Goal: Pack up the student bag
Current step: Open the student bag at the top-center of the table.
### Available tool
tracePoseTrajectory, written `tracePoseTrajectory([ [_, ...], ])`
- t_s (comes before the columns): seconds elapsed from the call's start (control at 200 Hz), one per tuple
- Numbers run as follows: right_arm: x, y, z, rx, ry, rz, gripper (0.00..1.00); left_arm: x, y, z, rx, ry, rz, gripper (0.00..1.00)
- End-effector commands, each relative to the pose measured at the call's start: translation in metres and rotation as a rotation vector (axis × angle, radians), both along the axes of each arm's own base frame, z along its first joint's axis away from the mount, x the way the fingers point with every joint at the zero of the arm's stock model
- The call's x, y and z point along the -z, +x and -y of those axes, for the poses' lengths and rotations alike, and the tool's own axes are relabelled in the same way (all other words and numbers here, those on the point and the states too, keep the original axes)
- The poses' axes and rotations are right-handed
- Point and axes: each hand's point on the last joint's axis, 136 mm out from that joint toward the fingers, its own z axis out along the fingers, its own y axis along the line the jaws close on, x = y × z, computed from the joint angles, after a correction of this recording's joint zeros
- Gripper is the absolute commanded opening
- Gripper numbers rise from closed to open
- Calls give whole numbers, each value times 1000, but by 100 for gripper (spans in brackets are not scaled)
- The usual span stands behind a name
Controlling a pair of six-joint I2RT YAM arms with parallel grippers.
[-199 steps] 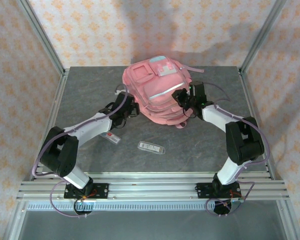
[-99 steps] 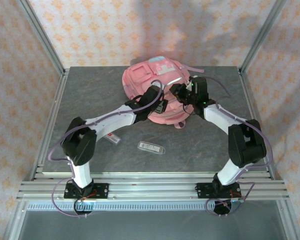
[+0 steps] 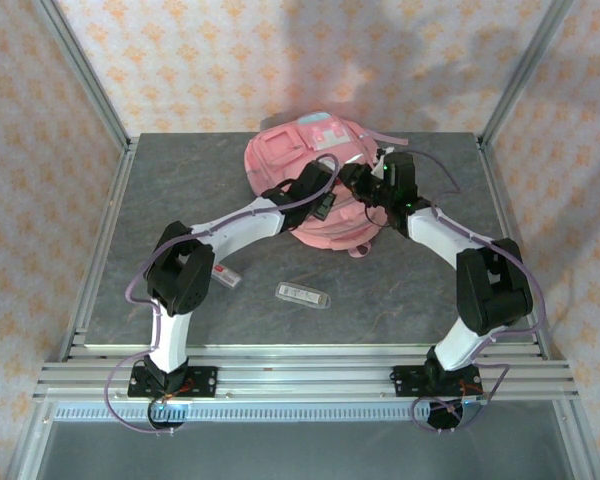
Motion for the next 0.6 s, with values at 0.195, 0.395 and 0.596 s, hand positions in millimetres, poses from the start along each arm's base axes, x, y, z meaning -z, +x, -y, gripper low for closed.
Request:
tracePoseTrajectory([
  [0.195, -20, 2, 11, 13, 4, 88, 32, -37, 10, -43, -99, -63, 52, 0],
  [0.395, -11, -1, 13, 17, -9, 68, 33, -42, 12, -35, -90, -104, 40, 0],
  [0.596, -8, -29, 15, -40, -55, 100, 37, -74, 15, -42, -124, -106, 89, 0],
])
